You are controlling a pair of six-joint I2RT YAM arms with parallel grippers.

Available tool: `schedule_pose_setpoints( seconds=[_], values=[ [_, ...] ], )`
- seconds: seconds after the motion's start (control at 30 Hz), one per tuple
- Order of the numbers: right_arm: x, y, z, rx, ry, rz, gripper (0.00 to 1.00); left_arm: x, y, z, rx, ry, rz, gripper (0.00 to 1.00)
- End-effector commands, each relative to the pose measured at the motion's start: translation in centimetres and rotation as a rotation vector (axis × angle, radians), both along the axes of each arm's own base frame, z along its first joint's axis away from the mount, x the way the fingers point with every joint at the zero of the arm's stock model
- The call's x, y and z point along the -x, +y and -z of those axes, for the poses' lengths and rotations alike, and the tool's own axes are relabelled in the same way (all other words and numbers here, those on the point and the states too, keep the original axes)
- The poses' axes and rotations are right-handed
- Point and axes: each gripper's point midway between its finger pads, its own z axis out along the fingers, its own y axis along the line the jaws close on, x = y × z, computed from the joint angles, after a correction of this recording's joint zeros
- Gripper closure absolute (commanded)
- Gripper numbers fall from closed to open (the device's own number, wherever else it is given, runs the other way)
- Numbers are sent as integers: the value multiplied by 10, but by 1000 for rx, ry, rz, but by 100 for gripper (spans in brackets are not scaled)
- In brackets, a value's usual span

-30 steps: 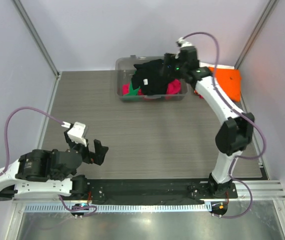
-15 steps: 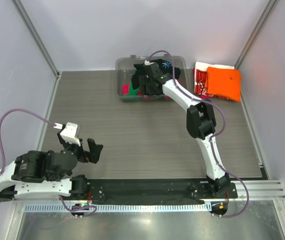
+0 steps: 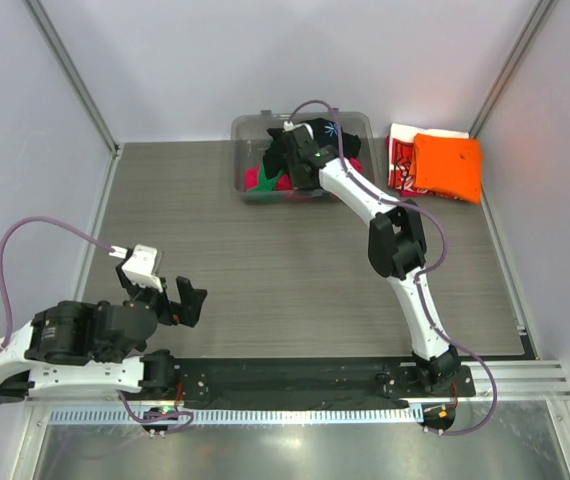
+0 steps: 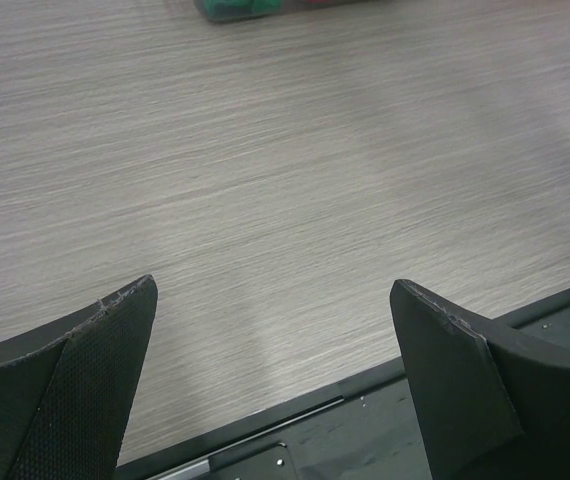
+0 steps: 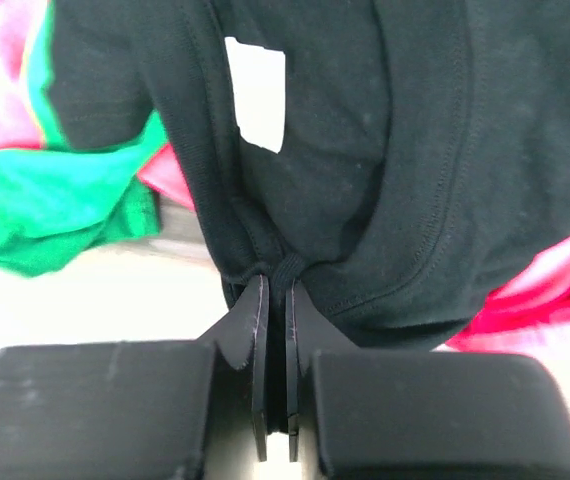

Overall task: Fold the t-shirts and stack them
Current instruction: Grab the tshirt from the pile, then move the tshirt to the center of the board

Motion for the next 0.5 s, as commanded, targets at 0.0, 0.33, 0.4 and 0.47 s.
schedule_pose_setpoints(
  seconds=[0.0, 0.33, 0.4, 0.47],
  values=[
    [2, 7, -153, -143, -234, -31, 99, -5, 11, -6, 47, -22, -56, 0],
    [173, -35, -511, -745, -817, -261, 99, -8, 10, -4, 17, -17, -87, 0],
    [178, -71, -496, -666, -840, -123, 99, -8, 11, -4, 10, -17, -92, 0],
    [206, -143, -501, -588, -930, 125, 99, -8, 11, -3, 13, -17, -94, 0]
  ],
)
